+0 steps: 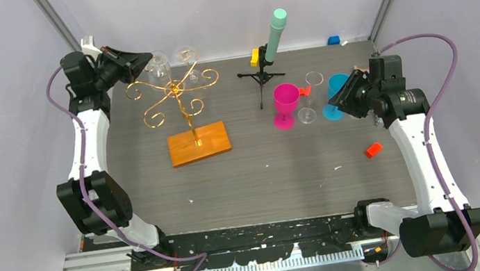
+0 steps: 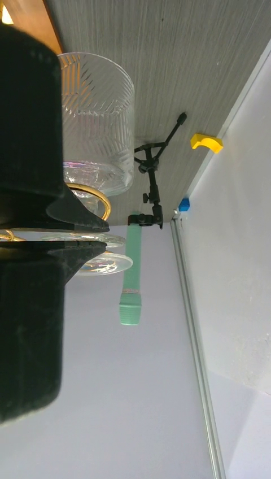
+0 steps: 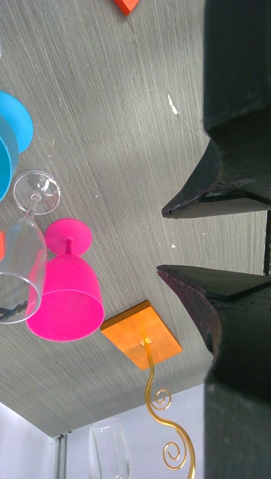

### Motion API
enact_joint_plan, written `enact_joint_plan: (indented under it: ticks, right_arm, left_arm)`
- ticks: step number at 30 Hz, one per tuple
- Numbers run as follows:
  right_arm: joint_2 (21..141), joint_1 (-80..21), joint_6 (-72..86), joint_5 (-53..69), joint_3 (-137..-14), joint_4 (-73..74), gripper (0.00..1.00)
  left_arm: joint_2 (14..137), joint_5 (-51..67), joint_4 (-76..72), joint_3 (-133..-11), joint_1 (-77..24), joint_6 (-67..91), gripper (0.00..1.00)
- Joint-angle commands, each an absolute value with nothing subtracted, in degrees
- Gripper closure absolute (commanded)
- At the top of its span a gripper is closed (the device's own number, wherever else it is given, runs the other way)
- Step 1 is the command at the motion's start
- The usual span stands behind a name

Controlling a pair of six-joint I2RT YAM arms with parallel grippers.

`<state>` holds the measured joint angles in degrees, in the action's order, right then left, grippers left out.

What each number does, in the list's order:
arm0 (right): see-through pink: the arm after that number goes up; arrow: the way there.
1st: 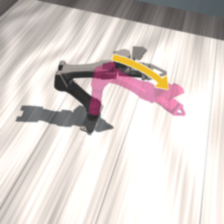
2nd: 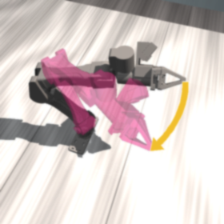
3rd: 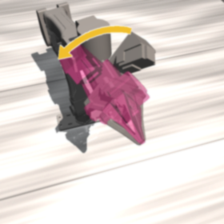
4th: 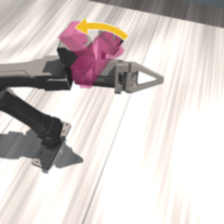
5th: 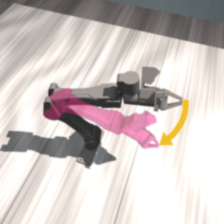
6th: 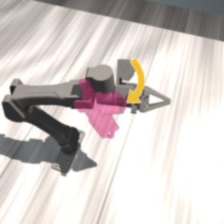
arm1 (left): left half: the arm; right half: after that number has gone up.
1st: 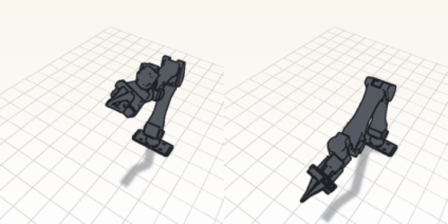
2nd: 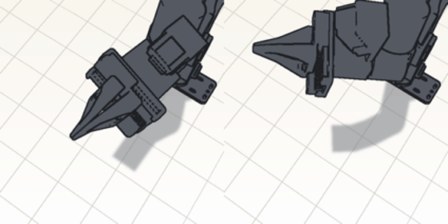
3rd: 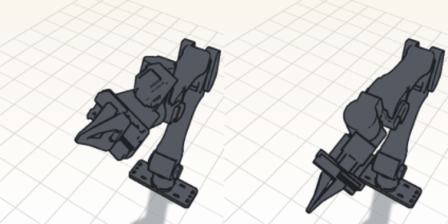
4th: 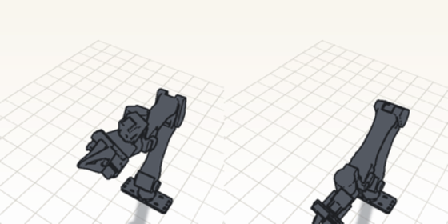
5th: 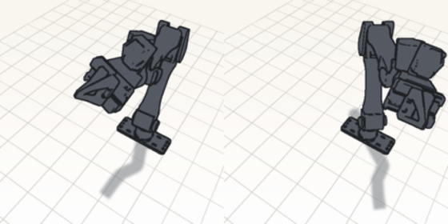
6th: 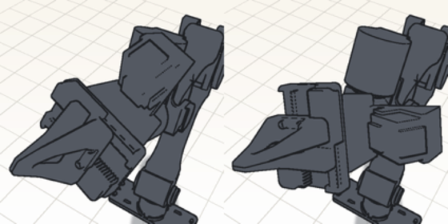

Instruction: Take the wine glass off the wine glass rack

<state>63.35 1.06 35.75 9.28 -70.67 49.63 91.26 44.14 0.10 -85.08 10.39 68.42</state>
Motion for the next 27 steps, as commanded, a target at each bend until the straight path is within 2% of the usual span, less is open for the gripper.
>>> enact_joint_plan:
  ticks: [1,27]
  right_arm:
    - [61.5,0.7,35.5,8.6,-70.7,47.5,0.59]
    - [61.8,0.8,36.1,9.0,-70.8,46.8,0.59]
  left_arm:
    - [87.3,47.5,5.6,-90.3,9.8,61.1,1.0]
    - [84.4,53.3,7.9,-90.7,13.4,57.1,1.0]
